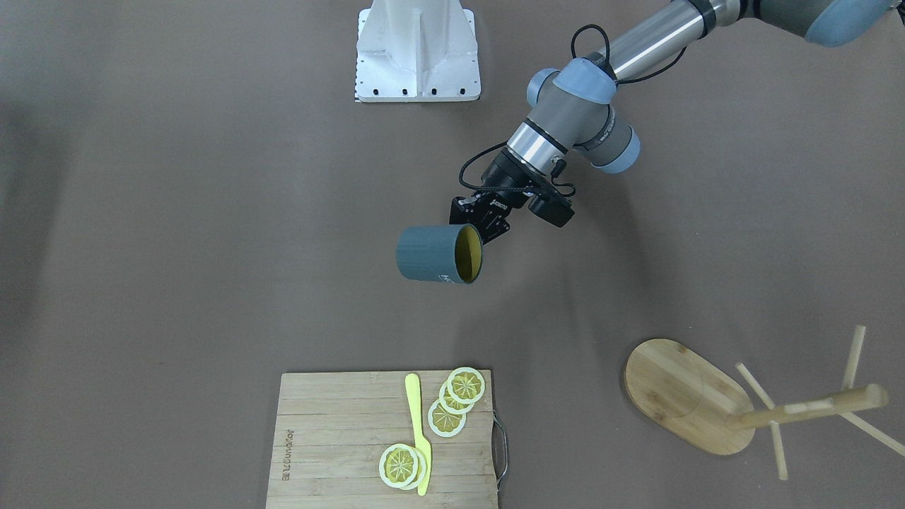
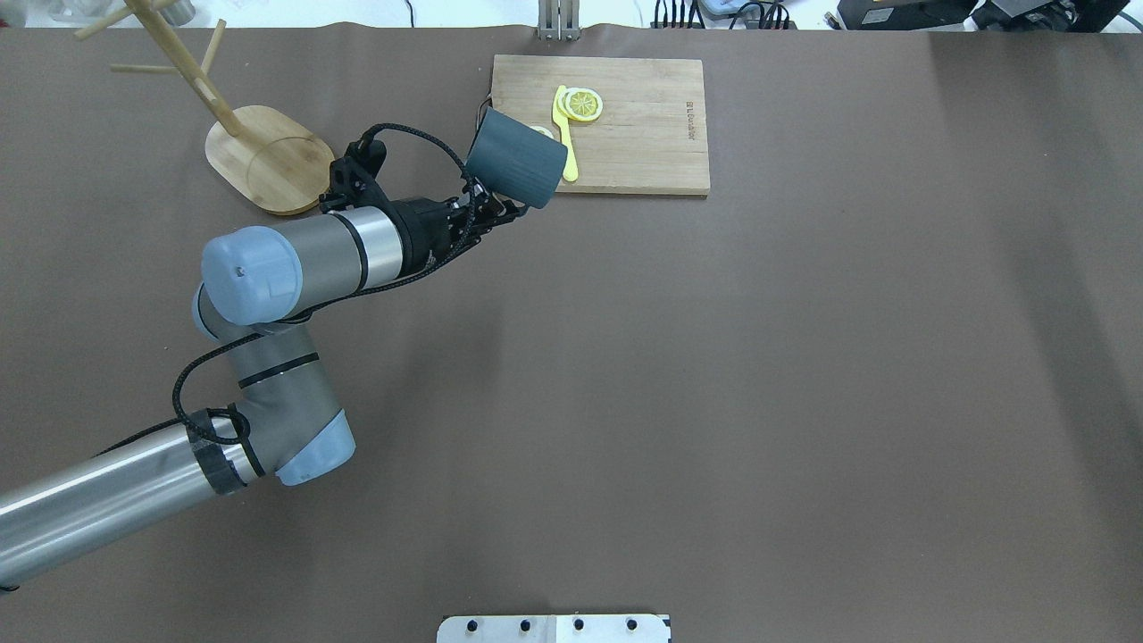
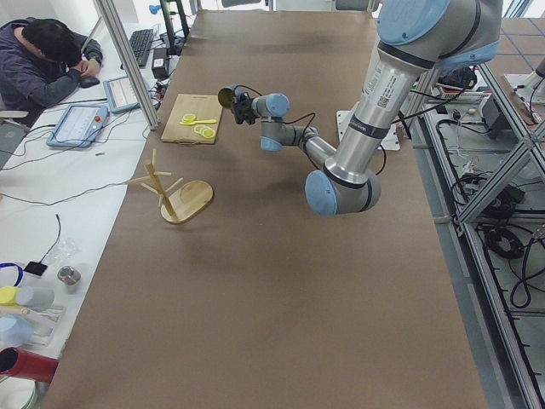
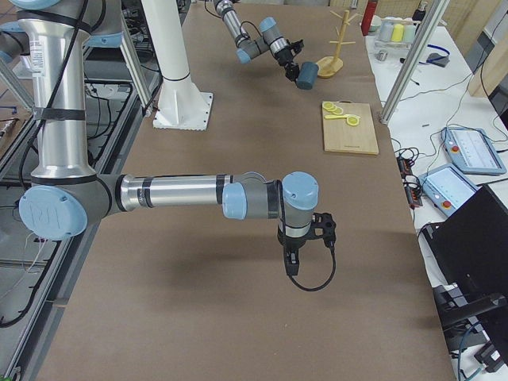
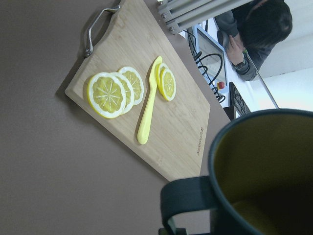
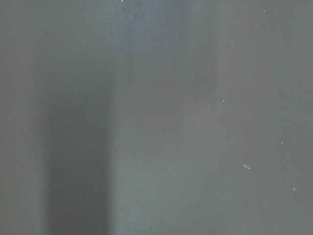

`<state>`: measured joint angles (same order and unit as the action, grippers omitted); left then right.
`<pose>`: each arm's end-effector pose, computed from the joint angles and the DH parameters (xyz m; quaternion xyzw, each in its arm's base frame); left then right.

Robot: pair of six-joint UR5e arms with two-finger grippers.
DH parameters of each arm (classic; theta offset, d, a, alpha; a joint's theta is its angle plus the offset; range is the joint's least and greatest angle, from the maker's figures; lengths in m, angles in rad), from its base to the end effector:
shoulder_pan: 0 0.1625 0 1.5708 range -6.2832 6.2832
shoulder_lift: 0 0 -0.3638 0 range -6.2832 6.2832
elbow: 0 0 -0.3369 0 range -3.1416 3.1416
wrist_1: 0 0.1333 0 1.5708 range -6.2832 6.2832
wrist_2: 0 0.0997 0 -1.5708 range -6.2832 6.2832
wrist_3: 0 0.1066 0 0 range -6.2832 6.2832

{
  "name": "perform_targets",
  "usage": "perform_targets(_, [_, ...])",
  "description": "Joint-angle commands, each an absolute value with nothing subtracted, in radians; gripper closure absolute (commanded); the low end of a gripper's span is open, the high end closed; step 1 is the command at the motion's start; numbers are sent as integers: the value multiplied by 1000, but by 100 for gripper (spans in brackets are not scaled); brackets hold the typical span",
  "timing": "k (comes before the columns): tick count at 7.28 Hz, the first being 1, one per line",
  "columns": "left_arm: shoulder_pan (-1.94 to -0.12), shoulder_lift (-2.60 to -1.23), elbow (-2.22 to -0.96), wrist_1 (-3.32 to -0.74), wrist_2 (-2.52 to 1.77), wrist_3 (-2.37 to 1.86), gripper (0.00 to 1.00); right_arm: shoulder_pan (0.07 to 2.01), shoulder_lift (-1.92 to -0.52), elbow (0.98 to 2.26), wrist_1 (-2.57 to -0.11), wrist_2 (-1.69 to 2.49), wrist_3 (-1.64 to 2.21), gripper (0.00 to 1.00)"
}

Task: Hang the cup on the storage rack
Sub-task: 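Lift the teal mug with the left gripper toward the wooden mug stand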

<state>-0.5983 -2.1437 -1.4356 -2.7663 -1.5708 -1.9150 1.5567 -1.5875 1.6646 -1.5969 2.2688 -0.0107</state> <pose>0.4228 -0.4495 0.2193 0.0923 0.7230 -0.3109 0.6101 0.0587 -0.4344 0.5768 0.0234 -0.3419 -0.0204 0.9392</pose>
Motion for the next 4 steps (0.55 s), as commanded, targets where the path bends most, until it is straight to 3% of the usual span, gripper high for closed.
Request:
perform_targets(1, [-662,-2148,-1434,-2807,-1594,-2078,100,1557,-1594,1666,-1595,2269,-11,0])
perform_targets(4, [-735,-2140,-1424,-2819,-1592,-2247,100,1555,-1612,1661,-1595,2267,-12,0])
